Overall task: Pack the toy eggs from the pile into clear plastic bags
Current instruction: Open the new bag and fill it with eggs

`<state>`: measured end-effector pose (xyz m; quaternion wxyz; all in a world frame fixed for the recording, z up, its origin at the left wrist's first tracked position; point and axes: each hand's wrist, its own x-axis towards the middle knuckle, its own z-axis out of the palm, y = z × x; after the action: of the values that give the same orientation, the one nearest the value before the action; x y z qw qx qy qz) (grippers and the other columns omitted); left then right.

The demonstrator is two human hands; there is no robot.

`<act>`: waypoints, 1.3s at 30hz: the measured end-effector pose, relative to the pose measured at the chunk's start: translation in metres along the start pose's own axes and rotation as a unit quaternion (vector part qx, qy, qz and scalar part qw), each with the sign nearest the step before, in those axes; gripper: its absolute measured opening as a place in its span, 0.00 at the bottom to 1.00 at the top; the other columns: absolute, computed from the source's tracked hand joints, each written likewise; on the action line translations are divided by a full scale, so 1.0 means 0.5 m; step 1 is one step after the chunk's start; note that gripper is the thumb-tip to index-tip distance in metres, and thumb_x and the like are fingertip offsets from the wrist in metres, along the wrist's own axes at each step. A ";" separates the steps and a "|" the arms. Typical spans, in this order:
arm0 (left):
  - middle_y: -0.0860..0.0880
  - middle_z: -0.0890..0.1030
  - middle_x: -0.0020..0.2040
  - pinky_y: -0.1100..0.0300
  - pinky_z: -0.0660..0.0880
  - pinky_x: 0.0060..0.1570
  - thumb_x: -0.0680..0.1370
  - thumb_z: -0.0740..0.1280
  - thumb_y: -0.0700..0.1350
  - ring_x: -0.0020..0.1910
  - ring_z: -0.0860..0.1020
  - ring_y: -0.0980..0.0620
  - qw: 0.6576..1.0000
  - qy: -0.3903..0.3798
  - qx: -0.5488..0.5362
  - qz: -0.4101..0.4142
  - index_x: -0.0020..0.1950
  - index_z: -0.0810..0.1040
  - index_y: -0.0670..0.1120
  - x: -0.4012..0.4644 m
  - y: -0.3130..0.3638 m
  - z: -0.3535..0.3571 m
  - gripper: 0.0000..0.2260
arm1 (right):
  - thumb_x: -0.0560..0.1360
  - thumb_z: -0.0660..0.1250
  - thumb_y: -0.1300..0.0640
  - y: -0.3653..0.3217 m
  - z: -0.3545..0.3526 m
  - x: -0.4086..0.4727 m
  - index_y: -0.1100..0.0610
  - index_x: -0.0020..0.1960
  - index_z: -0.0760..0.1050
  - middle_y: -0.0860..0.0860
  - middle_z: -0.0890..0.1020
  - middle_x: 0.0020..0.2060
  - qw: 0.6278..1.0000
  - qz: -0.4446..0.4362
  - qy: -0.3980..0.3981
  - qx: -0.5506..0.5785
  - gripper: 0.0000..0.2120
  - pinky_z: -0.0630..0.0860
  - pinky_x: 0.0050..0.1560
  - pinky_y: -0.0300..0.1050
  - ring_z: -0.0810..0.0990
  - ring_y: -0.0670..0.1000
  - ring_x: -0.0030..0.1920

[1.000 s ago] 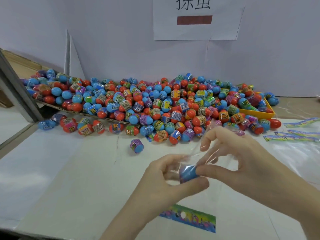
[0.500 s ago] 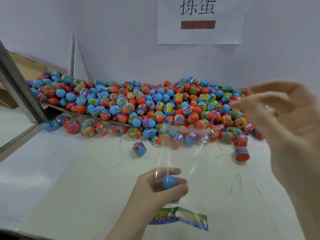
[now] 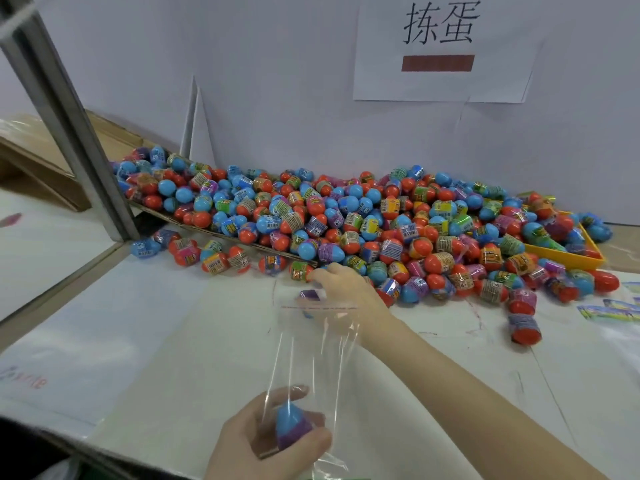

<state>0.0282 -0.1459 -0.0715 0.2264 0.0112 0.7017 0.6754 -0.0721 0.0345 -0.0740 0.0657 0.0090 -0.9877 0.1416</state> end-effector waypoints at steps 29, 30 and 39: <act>0.66 0.82 0.41 0.76 0.72 0.36 0.62 0.79 0.38 0.36 0.79 0.63 0.960 -0.046 0.145 0.236 0.46 0.76 0.59 0.031 0.022 0.123 0.22 | 0.59 0.69 0.38 -0.013 -0.213 -0.262 0.41 0.41 0.73 0.33 0.78 0.41 0.922 0.117 0.269 0.251 0.13 0.72 0.54 0.51 0.75 0.45 0.48; 0.68 0.80 0.43 0.76 0.72 0.37 0.62 0.79 0.38 0.38 0.79 0.63 0.959 -0.044 0.150 0.238 0.46 0.75 0.60 0.031 0.022 0.124 0.23 | 0.59 0.69 0.40 -0.016 -0.212 -0.264 0.40 0.40 0.72 0.32 0.77 0.42 0.928 0.114 0.267 0.235 0.12 0.71 0.55 0.56 0.75 0.45 0.49; 0.65 0.81 0.45 0.75 0.72 0.39 0.64 0.78 0.39 0.43 0.80 0.61 0.962 -0.076 0.127 0.229 0.49 0.75 0.58 0.041 0.024 0.125 0.21 | 0.50 0.56 0.28 -0.008 -0.256 -0.274 0.34 0.33 0.68 0.28 0.73 0.38 0.980 0.093 0.143 0.101 0.16 0.49 0.44 0.40 0.63 0.31 0.52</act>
<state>0.0271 -0.0794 -0.0652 0.1150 0.2511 0.7410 0.6120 0.0801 0.0665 0.0307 0.1912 -0.0967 -0.9453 0.2459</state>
